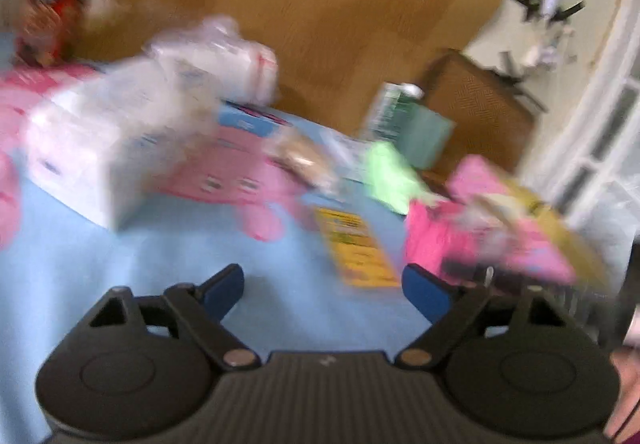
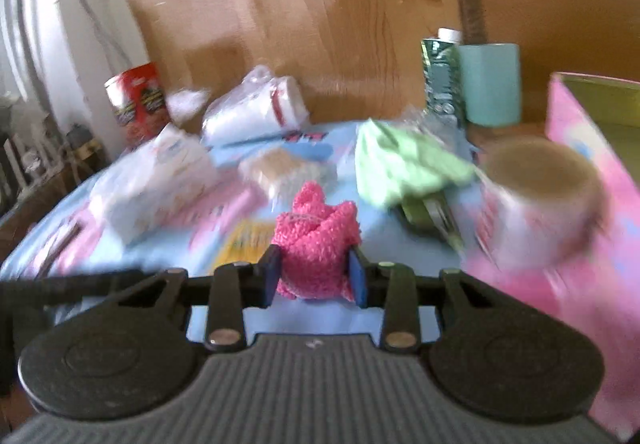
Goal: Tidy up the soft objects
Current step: 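Grasp the pink fuzzy sock with the right gripper, then drop the pink sock into the pink tin with the right gripper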
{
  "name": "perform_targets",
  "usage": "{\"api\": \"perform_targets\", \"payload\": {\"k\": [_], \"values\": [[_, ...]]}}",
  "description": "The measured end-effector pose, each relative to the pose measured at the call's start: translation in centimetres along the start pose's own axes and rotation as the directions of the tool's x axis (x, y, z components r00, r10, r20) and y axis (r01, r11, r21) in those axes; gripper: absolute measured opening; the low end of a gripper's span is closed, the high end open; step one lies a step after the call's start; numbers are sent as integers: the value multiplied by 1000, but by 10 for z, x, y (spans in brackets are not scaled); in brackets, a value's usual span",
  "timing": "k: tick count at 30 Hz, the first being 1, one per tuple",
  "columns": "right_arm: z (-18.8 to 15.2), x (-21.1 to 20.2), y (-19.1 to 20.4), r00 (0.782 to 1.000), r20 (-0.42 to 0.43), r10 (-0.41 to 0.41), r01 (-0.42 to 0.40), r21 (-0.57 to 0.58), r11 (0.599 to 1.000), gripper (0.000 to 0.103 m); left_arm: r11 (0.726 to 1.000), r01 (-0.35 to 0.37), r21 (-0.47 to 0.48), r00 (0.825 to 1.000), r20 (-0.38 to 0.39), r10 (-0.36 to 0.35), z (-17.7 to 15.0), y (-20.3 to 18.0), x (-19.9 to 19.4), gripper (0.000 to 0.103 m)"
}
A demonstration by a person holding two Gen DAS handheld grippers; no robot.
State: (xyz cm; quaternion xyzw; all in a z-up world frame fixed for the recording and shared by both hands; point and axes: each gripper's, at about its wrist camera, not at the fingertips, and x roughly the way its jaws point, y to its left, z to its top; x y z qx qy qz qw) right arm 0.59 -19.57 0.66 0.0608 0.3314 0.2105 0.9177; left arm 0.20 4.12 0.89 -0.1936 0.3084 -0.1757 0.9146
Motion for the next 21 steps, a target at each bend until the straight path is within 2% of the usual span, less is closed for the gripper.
{"api": "perform_targets", "payload": {"k": [2, 4, 6, 8, 9, 10, 13, 15, 17, 19, 21], "values": [[-21, -26, 5, 1000, 25, -9, 10, -24, 1000, 38, 993, 117, 0, 992, -38, -116, -1, -21, 3, 89], [-38, -45, 7, 999, 51, -19, 20, -26, 999, 38, 984, 174, 46, 981, -94, -169, -4, -46, 13, 81], [-50, -54, 8, 997, 64, -35, 37, -22, 999, 38, 971, 229, 63, 961, -173, -216, -8, -68, 28, 74], [-59, -59, 10, 996, 79, -47, 49, -32, 998, 37, 963, 260, 74, 938, -256, -234, -14, -86, 47, 61], [-61, -61, 11, 994, 91, -59, 63, -39, 997, 37, 966, 239, 96, 940, -274, -206, -17, -94, 54, 56], [-61, -63, 11, 991, 109, -83, 88, -50, 995, 37, 965, 236, 113, 940, -279, -197, -18, -101, 60, 56], [-52, -75, -3, 978, 167, -122, 129, -33, 991, 37, 951, 271, 150, 940, -254, -228, -7, -128, 63, 56], [-42, -90, -14, 957, 245, -153, 161, -13, 987, 37, 929, 304, 213, 939, -229, -255, 5, -155, 63, 56], [-33, -102, -24, 923, 323, -209, 221, -3, 975, 37, 903, 329, 275, 937, -214, -276, 15, -186, 71, 56], [-21, -108, -40, 892, 363, -269, 281, 21, 960, 37, 880, 345, 328, 935, -209, -288, 21, -215, 84, 64], [-7, -106, -59, 869, 369, -328, 326, 71, 943, 37, 869, 335, 364, 939, -198, -279, 23, -236, 106, 71]]}}
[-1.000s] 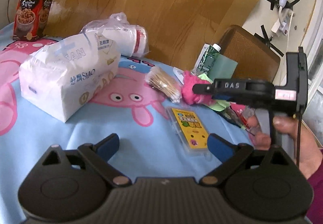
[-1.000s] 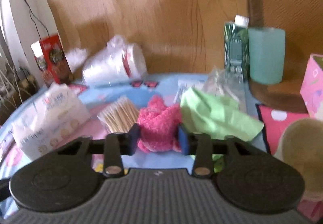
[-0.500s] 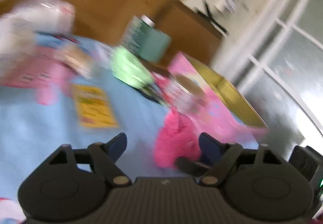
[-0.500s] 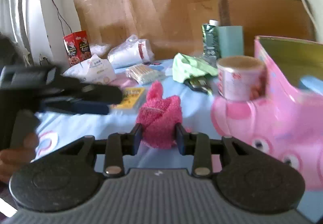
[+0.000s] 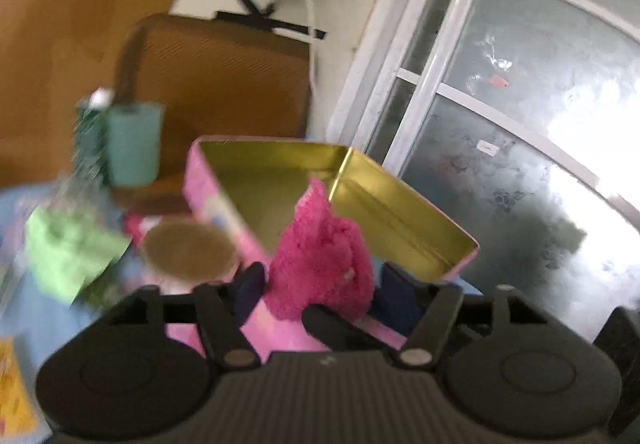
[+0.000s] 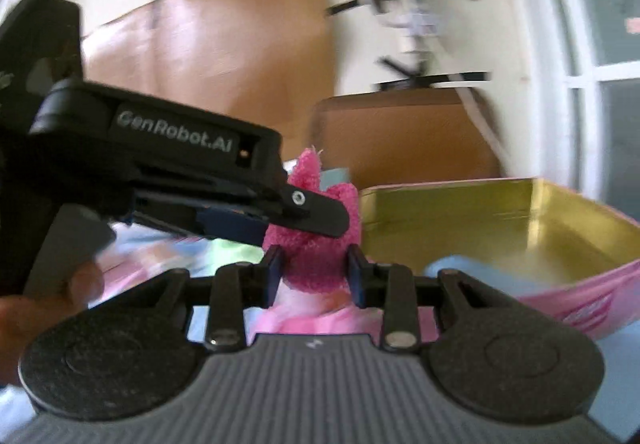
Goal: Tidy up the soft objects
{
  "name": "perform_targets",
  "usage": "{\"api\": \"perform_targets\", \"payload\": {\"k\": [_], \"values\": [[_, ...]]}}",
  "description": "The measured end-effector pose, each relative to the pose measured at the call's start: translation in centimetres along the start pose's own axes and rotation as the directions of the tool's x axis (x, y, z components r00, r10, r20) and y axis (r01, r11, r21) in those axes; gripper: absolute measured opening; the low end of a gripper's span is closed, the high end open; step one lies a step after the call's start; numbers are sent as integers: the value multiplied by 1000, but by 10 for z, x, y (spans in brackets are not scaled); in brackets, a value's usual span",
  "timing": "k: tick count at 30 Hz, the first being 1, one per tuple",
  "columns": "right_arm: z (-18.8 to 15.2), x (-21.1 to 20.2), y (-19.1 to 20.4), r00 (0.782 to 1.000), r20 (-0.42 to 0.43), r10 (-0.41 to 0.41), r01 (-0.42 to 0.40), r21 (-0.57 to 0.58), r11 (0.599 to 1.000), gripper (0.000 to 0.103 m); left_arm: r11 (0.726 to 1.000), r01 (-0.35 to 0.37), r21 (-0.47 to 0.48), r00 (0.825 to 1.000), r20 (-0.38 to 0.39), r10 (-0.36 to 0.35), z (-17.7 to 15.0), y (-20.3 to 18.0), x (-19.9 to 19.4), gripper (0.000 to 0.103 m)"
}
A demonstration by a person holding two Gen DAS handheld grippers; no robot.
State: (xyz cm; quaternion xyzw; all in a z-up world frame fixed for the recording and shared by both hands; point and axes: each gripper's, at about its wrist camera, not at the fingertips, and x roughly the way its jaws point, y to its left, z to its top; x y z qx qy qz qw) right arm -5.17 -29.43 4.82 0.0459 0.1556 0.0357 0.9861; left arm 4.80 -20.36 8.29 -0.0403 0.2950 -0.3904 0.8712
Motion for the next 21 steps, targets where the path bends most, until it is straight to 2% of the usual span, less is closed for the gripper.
{"api": "perform_targets", "payload": {"k": [3, 4, 7, 10, 13, 15, 17, 19, 21], "values": [[8, 43, -22, 994, -31, -105, 105, 16, 994, 48, 998, -60, 3, 998, 9, 60, 4, -7, 28, 73], [9, 57, -26, 991, -51, -126, 127, 3, 992, 55, 997, -72, -5, 997, 9, 72, 2, -7, 31, 73], [4, 77, -38, 980, -89, -179, 180, 7, 984, 55, 998, -62, -13, 998, 26, 62, -9, -2, 21, 74], [-2, 58, -45, 985, -51, -168, 171, 63, 983, 55, 997, -76, -5, 995, 67, 76, -23, 14, -9, 81], [-6, 35, -31, 986, 18, -165, 164, 53, 985, 55, 994, -93, -61, 990, 101, 99, -37, 42, -46, 84], [-7, 22, -17, 992, 50, -116, 115, 32, 993, 55, 985, -129, -110, 983, 116, 142, -48, 67, -70, 84], [-7, 20, 1, 998, 35, -42, 43, -17, 999, 55, 967, -196, -165, 967, 131, 218, -60, 93, -92, 84], [-3, 29, 21, 998, -14, 63, -63, -51, 997, 54, 932, -291, -218, 939, 123, 322, -71, 123, -110, 84], [5, 46, 39, 984, -83, 160, -167, -75, 983, 54, 880, -415, -234, 889, 104, 446, -80, 148, -124, 83]]}}
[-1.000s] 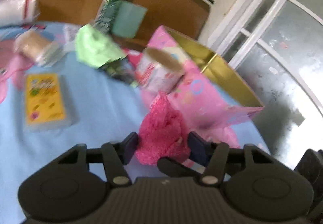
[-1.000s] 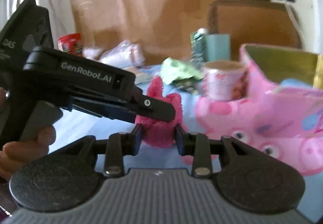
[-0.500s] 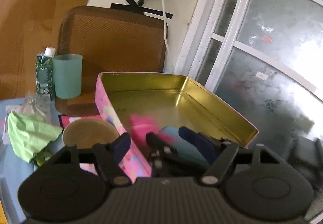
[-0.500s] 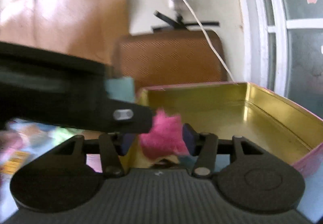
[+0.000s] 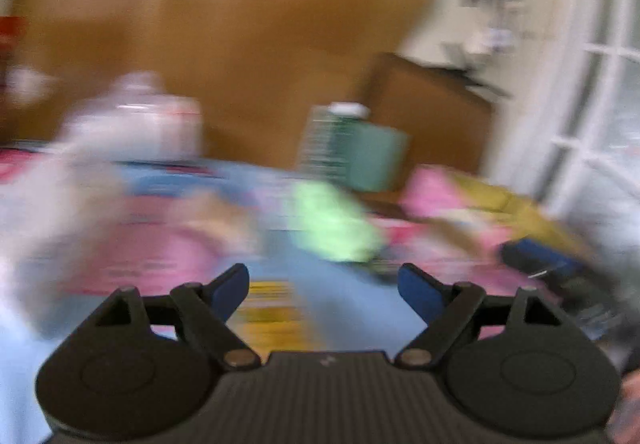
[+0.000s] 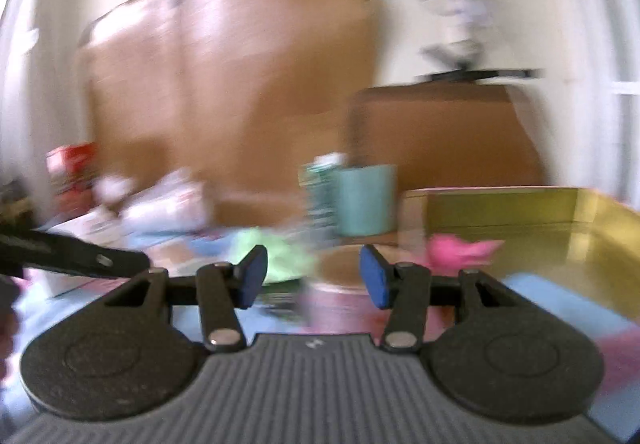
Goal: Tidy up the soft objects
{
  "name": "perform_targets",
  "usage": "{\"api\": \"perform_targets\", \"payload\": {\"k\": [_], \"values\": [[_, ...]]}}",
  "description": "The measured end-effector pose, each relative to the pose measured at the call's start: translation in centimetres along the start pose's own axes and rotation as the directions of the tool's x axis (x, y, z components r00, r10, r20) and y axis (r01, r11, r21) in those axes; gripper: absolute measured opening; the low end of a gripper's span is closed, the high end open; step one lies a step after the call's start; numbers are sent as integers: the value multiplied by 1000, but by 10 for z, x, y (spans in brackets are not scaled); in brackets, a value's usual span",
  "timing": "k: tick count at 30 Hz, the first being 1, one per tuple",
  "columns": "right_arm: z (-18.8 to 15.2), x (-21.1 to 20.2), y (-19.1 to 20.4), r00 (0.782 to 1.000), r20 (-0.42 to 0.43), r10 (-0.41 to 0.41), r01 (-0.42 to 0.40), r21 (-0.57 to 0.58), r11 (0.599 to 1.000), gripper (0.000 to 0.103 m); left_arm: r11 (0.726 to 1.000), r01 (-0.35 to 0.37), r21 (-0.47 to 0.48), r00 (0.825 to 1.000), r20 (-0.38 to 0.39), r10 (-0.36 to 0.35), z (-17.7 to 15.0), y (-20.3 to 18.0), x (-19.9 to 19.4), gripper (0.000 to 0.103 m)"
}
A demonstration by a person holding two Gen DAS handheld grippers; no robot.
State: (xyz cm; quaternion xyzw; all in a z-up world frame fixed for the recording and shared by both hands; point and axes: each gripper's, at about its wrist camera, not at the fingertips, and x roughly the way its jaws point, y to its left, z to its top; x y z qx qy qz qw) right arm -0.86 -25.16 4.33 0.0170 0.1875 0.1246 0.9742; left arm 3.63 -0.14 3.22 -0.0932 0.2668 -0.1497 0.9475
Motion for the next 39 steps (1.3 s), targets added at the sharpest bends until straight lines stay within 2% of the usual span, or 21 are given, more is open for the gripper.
{"api": "perform_targets", "payload": {"k": [2, 4, 7, 8, 9, 10, 11, 13, 15, 18, 19, 22, 24, 26, 29, 32, 35, 37, 38, 39], "values": [[18, 36, 12, 992, -93, 80, -81, -5, 997, 54, 996, -84, -18, 996, 10, 84, -2, 26, -1, 83], [41, 81, 16, 979, -171, 108, -107, 15, 994, 55, 993, -83, -78, 996, 9, 84, -5, 44, -1, 83], [78, 152, 6, 958, -284, 52, -30, 80, 996, 57, 990, -80, -120, 997, 9, 81, -14, 59, 0, 82], [89, 175, -3, 950, -314, 2, 34, 108, 994, 62, 989, -58, -135, 998, 3, 59, -13, 61, -1, 82], [97, 194, -11, 938, -341, -53, 97, 113, 989, 67, 990, -28, -138, 999, 31, 33, -14, 63, -5, 83], [104, 216, -23, 916, -389, -99, 157, 120, 980, 76, 991, -22, -133, 998, 52, 29, -14, 64, -8, 85], [107, 234, -35, 890, -446, -96, 183, 156, 971, 77, 992, -14, -129, 998, 66, 22, -15, 64, -10, 86], [106, 260, -59, 848, -530, -28, 216, 296, 930, 77, 994, 3, -111, 997, 74, 5, -15, 62, -10, 88], [97, 273, -64, 822, -569, 20, 242, 380, 893, 77, 996, 5, -90, 997, 72, 1, -15, 57, -7, 90], [88, 290, -38, 809, -587, 26, 212, 333, 919, 79, 997, 17, -76, 997, 73, -12, -15, 54, -6, 92], [83, 296, -28, 804, -594, 20, 203, 306, 930, 83, 997, 17, -79, 997, 76, -11, -15, 54, -7, 93], [69, 318, -13, 770, -638, -19, 226, 245, 943, 87, 994, 13, -110, 997, 78, -5, -15, 58, -6, 95], [59, 322, 2, 765, -643, -30, 204, 198, 959, 88, 989, 15, -149, 997, 73, -4, -14, 65, -6, 95], [54, 315, 23, 777, -629, -34, 137, 116, 984, 77, 981, 12, -194, 998, 70, 2, -12, 74, -6, 95], [49, 288, 44, 782, -622, 36, 37, 104, 994, 69, 962, 5, -272, 998, 69, 15, -13, 86, -7, 95], [40, 250, 59, 773, -623, 119, -71, 102, 992, 67, 941, -3, -337, 997, 75, 31, -13, 97, -9, 95], [24, 206, 73, 769, -620, 156, -148, 66, 987, 66, 933, 3, -360, 997, 77, 27, -14, 101, -10, 95], [16, 176, 82, 788, -597, 151, -193, -7, 981, 67, 934, 1, -356, 996, 79, 29, -14, 100, -11, 95], [16, 162, 81, 791, -589, 166, -216, -14, 976, 67, 935, -1, -355, 996, 79, 31, -14, 100, -11, 95], [16, 148, 76, 803, -566, 185, -222, 3, 975, 67, 935, -3, -353, 996, 79, 33, -14, 99, -12, 95]]}}
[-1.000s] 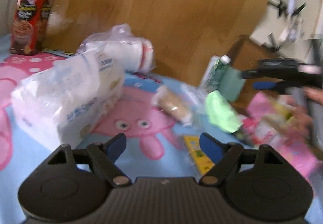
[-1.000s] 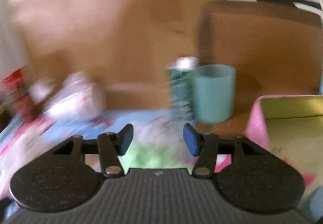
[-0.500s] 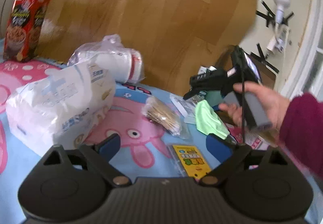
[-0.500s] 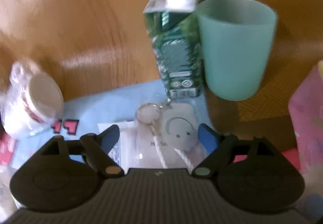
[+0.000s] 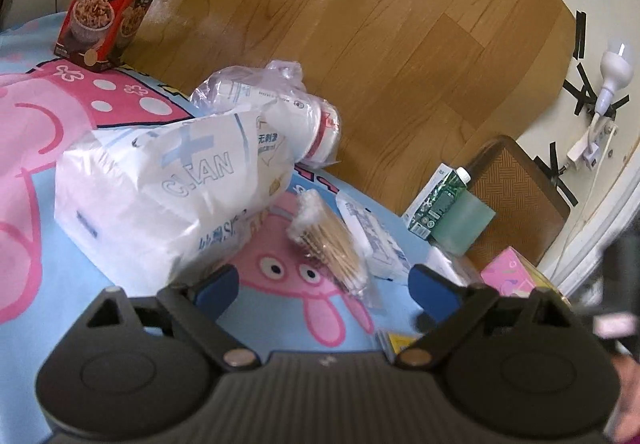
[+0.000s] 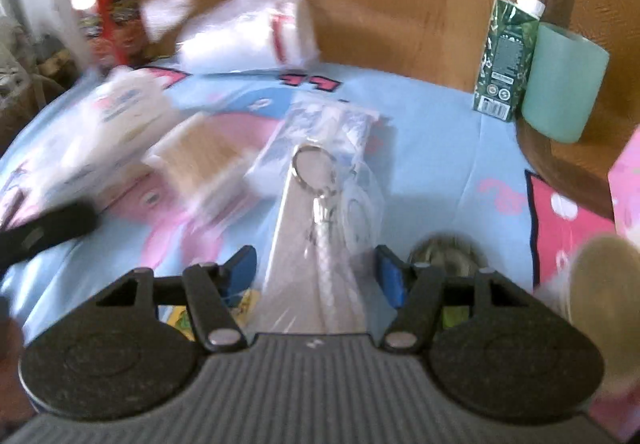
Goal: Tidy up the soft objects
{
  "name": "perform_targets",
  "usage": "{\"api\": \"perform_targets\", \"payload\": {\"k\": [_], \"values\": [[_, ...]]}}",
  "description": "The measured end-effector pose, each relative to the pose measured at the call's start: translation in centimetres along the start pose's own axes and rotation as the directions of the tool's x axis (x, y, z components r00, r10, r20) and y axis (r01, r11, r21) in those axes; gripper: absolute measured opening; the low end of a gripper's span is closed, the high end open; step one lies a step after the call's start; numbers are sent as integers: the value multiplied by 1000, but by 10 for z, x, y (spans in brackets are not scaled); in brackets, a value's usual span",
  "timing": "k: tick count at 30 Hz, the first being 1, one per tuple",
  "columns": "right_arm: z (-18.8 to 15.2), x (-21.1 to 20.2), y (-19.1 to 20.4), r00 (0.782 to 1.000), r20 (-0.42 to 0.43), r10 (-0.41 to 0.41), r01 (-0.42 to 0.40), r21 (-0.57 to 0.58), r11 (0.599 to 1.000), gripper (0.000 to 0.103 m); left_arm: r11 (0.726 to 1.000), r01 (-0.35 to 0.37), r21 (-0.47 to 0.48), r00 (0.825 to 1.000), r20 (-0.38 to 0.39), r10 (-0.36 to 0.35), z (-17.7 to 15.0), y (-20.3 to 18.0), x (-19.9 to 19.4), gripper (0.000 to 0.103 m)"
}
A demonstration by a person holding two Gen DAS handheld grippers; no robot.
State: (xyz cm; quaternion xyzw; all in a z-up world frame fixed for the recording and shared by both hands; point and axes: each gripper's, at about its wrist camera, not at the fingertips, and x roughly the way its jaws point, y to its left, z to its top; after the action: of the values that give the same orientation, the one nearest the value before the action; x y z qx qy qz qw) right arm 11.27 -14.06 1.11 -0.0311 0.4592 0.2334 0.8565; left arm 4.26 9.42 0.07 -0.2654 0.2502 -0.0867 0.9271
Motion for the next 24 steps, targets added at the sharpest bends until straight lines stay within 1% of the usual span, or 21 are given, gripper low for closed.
{"api": "perform_targets", "payload": {"k": [2, 4, 5, 7, 8, 9, 14, 15, 17, 18, 19, 20, 21, 22, 23, 24], "values": [[-13, -30, -6, 993, 113, 16, -22, 50, 999, 68, 1000, -1, 5, 1000, 2, 1, 0, -1, -1, 95], [-32, -56, -10, 983, 181, 27, -39, 65, 997, 70, 1000, 12, 16, 1000, -4, -12, 0, -4, -1, 95], [-38, -61, -11, 980, 196, 16, -30, 70, 997, 72, 999, 19, 26, 1000, -11, -18, 0, -6, 0, 95], [-53, -65, -12, 979, 203, -17, 3, 73, 997, 73, 998, 23, 55, 1000, -21, -22, -1, -10, 2, 95], [-55, -63, -6, 978, 204, -37, 22, 76, 997, 73, 997, 25, 68, 999, -23, -24, -2, -13, 2, 95], [-61, -64, -6, 977, 211, -44, 29, 74, 997, 73, 997, 29, 78, 999, -26, -27, -3, -15, 2, 95], [-81, -69, -7, 972, 235, -15, -7, 90, 996, 73, 992, 45, 117, 997, -72, -37, -10, -25, -2, 95], [-83, -66, -6, 972, 234, -18, -1, 77, 997, 73, 992, 54, 112, 995, -85, -45, -13, -27, -5, 95], [-88, -62, 1, 975, 220, -37, 32, 28, 999, 78, 992, 86, 94, 990, -120, -74, -17, -33, -8, 95], [-89, -57, 1, 977, 210, -38, 36, 12, 999, 77, 991, 95, 93, 988, -134, -82, -19, -37, -9, 95], [-89, -51, 0, 980, 197, -34, 32, 12, 999, 74, 990, 104, 95, 986, -144, -89, -21, -42, -11, 94], [-91, -49, 1, 977, 211, -40, 38, 13, 999, 54, 989, 113, 97, 983, -155, -97, -22, -47, -12, 93], [-92, -50, 5, 975, 215, -51, 54, -8, 999, 47, 988, 120, 101, 980, -169, -102, -23, -52, -13, 90], [-93, -53, 9, 976, 213, -46, 51, -21, 998, 25, 986, 127, 109, 976, -190, -104, -25, -57, -14, 86], [-95, -58, 9, 979, 206, -15, 18, -13, 1000, 16, 983, 140, 118, 970, -218, -111, -27, -63, -15, 84], [-98, -62, 7, 979, 203, -2, 3, -3, 1000, 15, 980, 156, 126, 962, -243, -122, -29, -68, -16, 82]]}}
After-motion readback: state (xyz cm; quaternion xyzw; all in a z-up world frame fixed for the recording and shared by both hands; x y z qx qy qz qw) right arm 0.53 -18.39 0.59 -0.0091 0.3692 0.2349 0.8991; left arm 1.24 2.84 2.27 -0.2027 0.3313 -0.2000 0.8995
